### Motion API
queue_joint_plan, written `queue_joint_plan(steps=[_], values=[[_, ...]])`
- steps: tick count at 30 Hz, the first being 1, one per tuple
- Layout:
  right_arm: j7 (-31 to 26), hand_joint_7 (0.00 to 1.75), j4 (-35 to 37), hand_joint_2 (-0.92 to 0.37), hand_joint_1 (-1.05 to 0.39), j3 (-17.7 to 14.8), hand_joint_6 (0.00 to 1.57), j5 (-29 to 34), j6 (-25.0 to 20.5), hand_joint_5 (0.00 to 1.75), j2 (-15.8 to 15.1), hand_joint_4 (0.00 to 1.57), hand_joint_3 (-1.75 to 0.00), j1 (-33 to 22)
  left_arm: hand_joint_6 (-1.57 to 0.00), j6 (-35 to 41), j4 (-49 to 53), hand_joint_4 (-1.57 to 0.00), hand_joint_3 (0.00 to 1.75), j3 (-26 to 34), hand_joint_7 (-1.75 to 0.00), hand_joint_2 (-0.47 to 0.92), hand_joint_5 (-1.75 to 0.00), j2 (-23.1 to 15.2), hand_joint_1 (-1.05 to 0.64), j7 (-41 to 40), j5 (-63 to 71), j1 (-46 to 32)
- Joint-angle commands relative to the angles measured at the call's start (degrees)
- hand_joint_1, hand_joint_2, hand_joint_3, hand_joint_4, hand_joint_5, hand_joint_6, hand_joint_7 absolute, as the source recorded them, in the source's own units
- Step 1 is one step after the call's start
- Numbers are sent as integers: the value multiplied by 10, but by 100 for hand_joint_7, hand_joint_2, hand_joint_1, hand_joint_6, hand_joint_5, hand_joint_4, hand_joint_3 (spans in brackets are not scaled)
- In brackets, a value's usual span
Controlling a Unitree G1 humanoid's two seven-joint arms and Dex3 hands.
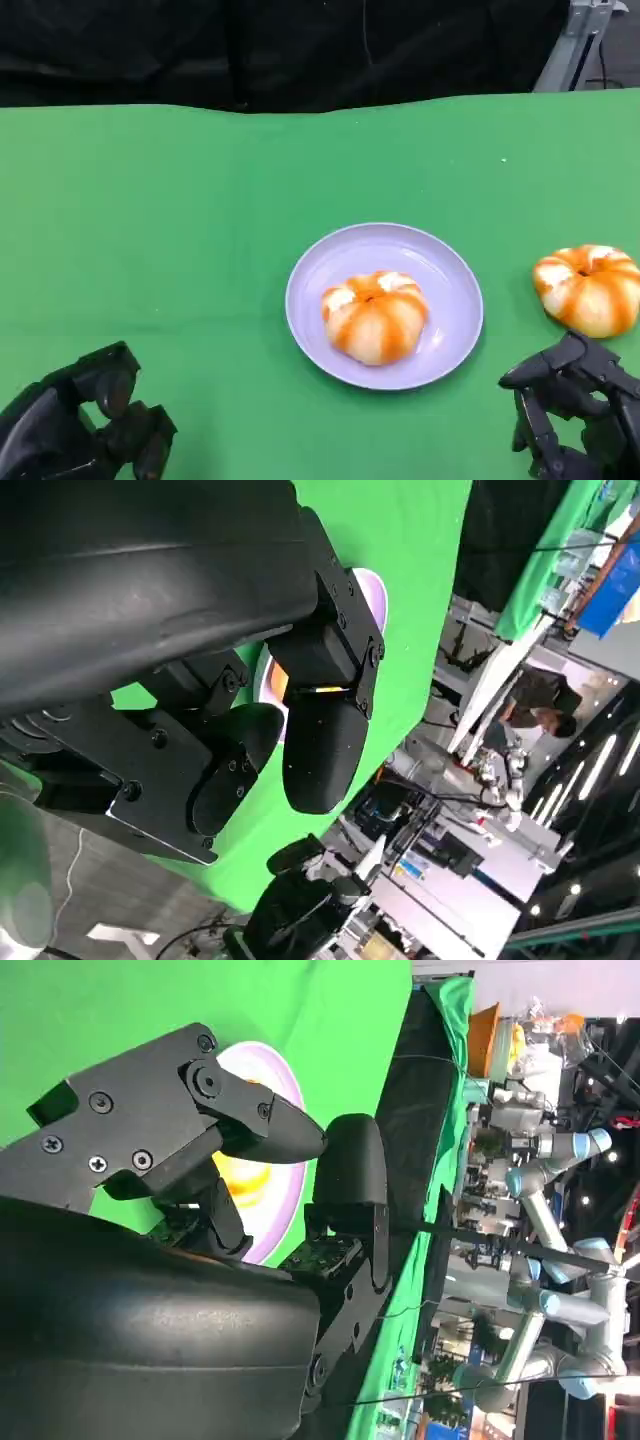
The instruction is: Grasp the bread from the table and place it into the plate.
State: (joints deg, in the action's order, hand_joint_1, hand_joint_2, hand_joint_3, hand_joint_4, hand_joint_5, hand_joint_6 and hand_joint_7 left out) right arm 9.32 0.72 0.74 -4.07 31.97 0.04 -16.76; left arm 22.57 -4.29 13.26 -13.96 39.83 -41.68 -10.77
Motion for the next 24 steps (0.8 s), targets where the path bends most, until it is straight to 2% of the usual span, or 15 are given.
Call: queue_joint_plan(steps=[1, 7, 20, 24], values=[[2, 143, -5, -67, -15, -4, 78, -8, -2, 170, -6, 82, -95, -4, -85, -1, 11, -97, 130, 12, -171, 56, -175, -2, -6, 17, -15, 8], [3, 143, -2, -67, -15, -5, 77, -6, 8, 170, -6, 81, -97, -3, -88, -1, 25, -98, 125, 24, -165, 58, -175, -4, -6, 20, -25, 20], [2, 145, -12, -67, -15, -4, 77, -7, 2, 171, -6, 82, -98, -8, -85, 0, 21, -96, 128, 33, -168, 59, -175, 0, -4, 8, -18, 23], [2, 146, -9, -67, -15, -5, 77, -5, 4, 172, -6, 82, -98, -6, -85, -34, 19, -96, 129, 29, -169, 59, -175, 9, -4, 2, 6, 20]])
